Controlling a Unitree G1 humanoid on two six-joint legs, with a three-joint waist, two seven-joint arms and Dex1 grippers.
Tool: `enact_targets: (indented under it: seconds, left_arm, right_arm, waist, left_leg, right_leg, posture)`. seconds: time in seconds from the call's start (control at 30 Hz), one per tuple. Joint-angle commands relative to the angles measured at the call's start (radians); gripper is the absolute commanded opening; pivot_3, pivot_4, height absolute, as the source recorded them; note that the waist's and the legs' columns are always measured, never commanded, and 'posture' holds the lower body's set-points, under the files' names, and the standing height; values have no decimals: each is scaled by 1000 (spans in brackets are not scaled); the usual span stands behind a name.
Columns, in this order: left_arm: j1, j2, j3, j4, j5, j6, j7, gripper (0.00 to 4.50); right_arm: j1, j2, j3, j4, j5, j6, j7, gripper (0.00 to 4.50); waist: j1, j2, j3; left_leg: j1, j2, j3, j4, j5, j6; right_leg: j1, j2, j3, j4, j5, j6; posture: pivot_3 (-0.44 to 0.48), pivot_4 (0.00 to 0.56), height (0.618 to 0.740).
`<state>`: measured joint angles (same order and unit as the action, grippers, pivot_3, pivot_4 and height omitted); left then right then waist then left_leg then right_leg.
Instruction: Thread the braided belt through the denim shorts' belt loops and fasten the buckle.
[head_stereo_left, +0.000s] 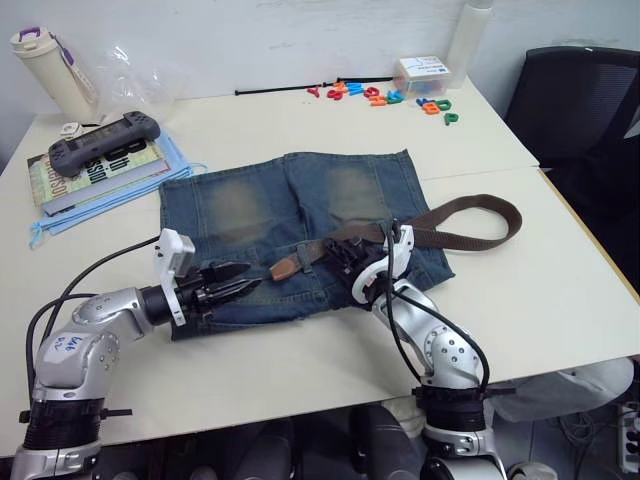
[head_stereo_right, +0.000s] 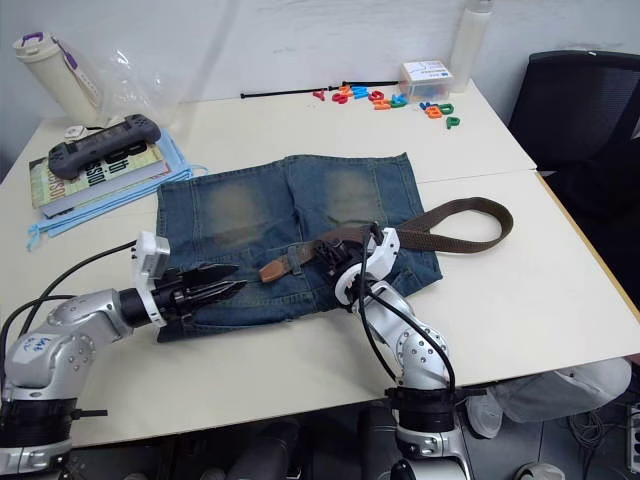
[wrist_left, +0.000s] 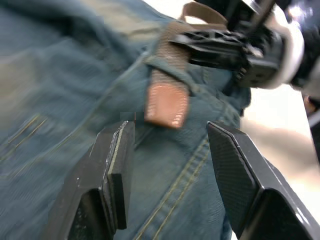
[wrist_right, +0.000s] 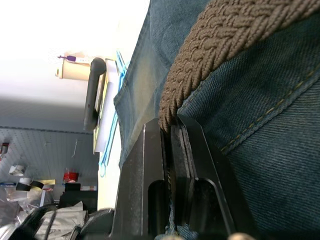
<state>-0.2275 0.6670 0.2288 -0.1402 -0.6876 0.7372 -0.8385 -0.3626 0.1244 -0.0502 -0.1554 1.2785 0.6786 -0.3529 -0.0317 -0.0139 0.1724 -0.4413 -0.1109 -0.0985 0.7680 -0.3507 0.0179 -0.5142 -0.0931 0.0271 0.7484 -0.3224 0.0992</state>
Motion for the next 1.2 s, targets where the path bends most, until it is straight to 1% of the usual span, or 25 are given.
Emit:
enact_targets:
  seconds: [0.03,0.2,0.37,0.53,0.7,0.97,1.03,1.1,1.2]
  left_arm:
    - [-8,4,9,-32,-59,90,20,2571]
    - [-28,-42,1,-60,-129,236,99,2571]
    - [-54,-82,17,-45,-162,319,174,2571]
    - [-104,-140,76,-40,-261,410,249,2571]
    - [-119,-165,101,-47,-314,463,287,2571]
    - [-127,-185,107,-51,-346,489,335,2571]
    - [-130,-185,106,-48,-345,487,342,2166]
    - [-133,-196,113,-43,-355,489,361,1566]
    - [-137,-199,112,-38,-363,487,373,274]
  right_arm:
    - [-4,17,2,-24,4,17,28,0]
    - [-3,18,3,-30,-1,29,38,0]
    - [3,18,-1,-39,-5,36,41,0]
    - [8,17,0,-47,-12,38,41,0]
    - [9,18,1,-50,-20,42,40,0]
    - [7,23,-3,-49,-29,47,45,0]
    - [6,24,-3,-50,-33,48,47,0]
    - [6,23,-2,-53,-37,49,49,0]
    - [8,24,-1,-56,-41,51,50,0]
  waist:
    - [0,0,0]
    - [1,0,0]
    - [0,-1,0]
    - [2,-2,-1]
    - [2,-2,-1]
    - [2,-2,-1]
    - [1,-2,-1]
    - [1,-2,-1]
    - [2,-2,-1]
  left_leg:
    - [0,0,0,0,0,0]
    - [0,0,0,0,0,-1]
    - [0,0,0,0,1,-1]
    - [0,0,0,1,1,-2]
    - [0,0,0,1,1,-2]
    - [0,0,0,1,1,-2]
    - [0,0,0,1,1,-2]
    - [0,0,0,1,1,-2]
    - [0,0,0,1,1,-3]
  right_leg:
    - [0,0,0,0,0,0]
    - [0,0,0,0,0,0]
    - [0,0,0,1,0,0]
    - [0,0,0,1,0,0]
    - [0,0,0,1,0,0]
    - [0,0,0,2,0,0]
    - [0,0,0,2,0,0]
    - [0,0,0,2,0,0]
    - [0,0,0,2,0,0]
  posture:
    - [0,150,659]
    - [0,150,659]
    - [0,150,659]
    - [0,150,659]
    - [0,150,659]
    - [0,150,659]
    - [0,150,659]
    - [0,150,659]
    - [0,150,659]
